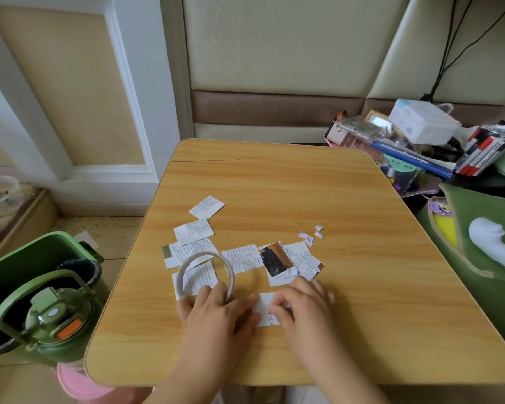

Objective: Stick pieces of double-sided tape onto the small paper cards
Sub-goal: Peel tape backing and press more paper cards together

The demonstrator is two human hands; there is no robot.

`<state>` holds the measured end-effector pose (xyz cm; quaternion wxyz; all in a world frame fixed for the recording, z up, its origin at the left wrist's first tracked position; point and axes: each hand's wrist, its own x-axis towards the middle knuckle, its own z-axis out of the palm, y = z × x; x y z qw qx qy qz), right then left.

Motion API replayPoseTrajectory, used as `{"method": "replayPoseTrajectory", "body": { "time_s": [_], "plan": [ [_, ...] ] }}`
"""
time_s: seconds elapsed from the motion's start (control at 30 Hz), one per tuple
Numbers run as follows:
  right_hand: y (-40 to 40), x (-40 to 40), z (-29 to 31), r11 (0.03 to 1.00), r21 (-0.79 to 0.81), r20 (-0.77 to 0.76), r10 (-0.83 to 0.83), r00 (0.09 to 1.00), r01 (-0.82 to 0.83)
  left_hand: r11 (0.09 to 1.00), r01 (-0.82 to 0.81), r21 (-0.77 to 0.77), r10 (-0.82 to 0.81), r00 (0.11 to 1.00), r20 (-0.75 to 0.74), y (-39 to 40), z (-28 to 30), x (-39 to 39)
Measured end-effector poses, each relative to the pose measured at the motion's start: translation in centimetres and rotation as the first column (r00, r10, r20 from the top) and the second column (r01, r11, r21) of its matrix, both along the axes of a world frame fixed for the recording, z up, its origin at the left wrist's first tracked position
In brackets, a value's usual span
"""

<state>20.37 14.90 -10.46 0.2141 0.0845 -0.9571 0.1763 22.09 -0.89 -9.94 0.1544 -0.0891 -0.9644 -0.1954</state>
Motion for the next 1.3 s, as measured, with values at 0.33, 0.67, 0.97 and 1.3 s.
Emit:
{"method": "replayPoseTrajectory", "body": {
  "time_s": [0.33, 0.67, 0.97, 1.3],
  "plan": [
    [-1.2, -0.4, 1.3, 0.999, 0.018, -0.094, 0.036, 0.995, -0.034, 1.0, -0.006, 0.006, 0.006, 1.0, -0.009, 0.0, -0.1, 0.0],
    [2.2, -0.1, 0.7, 0.995, 0.073, -0.031, -0.068, 0.997, 0.07, 1.0, -0.003, 0.01, 0.003, 1.0, 0.006, 0.1, 0.2, 0.1],
    [-1.6, -0.7, 0.6, 0.997, -0.038, 0.007, 0.06, 0.998, -0.06, 0.999, 0.002, 0.042, -0.001, 1.0, -0.004, 0.1, 0.3, 0.1],
    [1.0, -0.5, 1.4, 0.999, 0.03, 0.003, -0.019, 1.0, 0.019, 1.0, -0.001, 0.026, 0.0, 1.0, 0.031, 0.1, 0.3, 0.2]
  ]
}}
